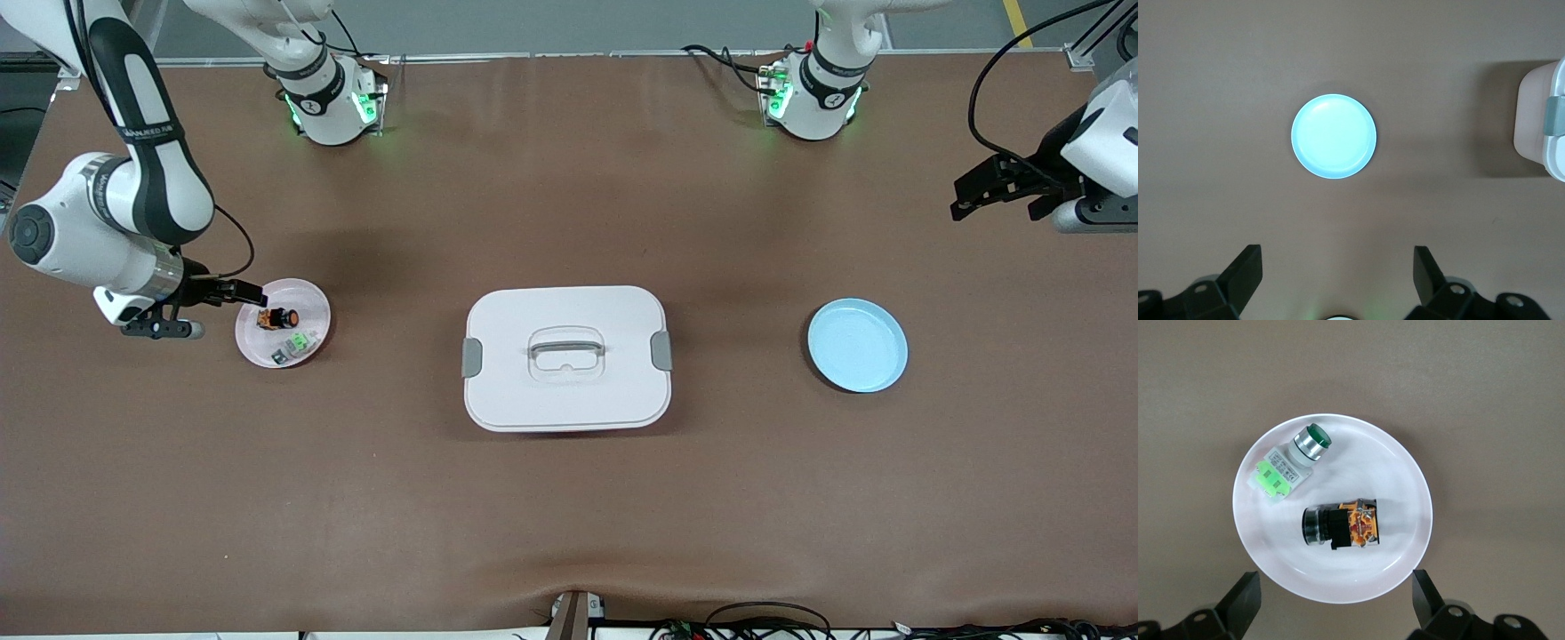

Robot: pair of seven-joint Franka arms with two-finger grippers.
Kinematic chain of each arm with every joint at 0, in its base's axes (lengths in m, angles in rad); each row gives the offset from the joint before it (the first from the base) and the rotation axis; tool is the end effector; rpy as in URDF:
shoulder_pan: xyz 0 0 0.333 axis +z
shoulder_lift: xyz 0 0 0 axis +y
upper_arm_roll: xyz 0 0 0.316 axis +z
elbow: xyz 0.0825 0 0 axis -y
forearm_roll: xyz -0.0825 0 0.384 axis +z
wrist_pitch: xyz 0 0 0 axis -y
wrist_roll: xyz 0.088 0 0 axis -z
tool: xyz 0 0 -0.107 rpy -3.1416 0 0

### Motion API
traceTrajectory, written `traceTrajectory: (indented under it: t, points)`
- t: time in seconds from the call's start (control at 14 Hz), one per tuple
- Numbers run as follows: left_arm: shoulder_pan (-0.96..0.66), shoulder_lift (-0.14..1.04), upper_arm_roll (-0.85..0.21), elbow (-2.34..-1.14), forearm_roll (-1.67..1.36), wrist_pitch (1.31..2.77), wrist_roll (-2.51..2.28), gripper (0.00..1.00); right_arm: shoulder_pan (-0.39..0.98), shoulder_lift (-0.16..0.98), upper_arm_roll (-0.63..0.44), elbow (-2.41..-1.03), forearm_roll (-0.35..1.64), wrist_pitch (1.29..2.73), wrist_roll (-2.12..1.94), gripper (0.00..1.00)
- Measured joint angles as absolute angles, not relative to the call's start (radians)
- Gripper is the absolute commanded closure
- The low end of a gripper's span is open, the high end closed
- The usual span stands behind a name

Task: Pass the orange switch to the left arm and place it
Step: 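Lower the right gripper and grasp the black-and-orange switch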

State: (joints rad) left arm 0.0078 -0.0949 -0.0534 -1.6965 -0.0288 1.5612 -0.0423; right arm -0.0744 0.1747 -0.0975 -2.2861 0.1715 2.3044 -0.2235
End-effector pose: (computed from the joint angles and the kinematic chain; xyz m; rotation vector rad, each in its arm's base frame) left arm 0.5214 -0.0282 0.6155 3.1190 -0.0041 -0.0648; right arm 0.5055 -0.0846 0.2645 -3.0037 0.1098 0.1978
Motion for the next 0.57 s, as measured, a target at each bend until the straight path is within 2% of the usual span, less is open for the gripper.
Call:
traceTrajectory:
  t: [0.36,0.57]
  points:
    - [0.008,-0.095,-0.053,-1.697,-0.029,1.561,-0.042,0.00,-0.050,0.269,-0.095,-2.296,0.173,2.455,-0.224,0.00]
    - [0.008,-0.094,-0.053,-1.697,-0.029,1.561,-0.042,0.00,-0.033,0.314,-0.093,-2.296,0.174,2.490,-0.224,0.00]
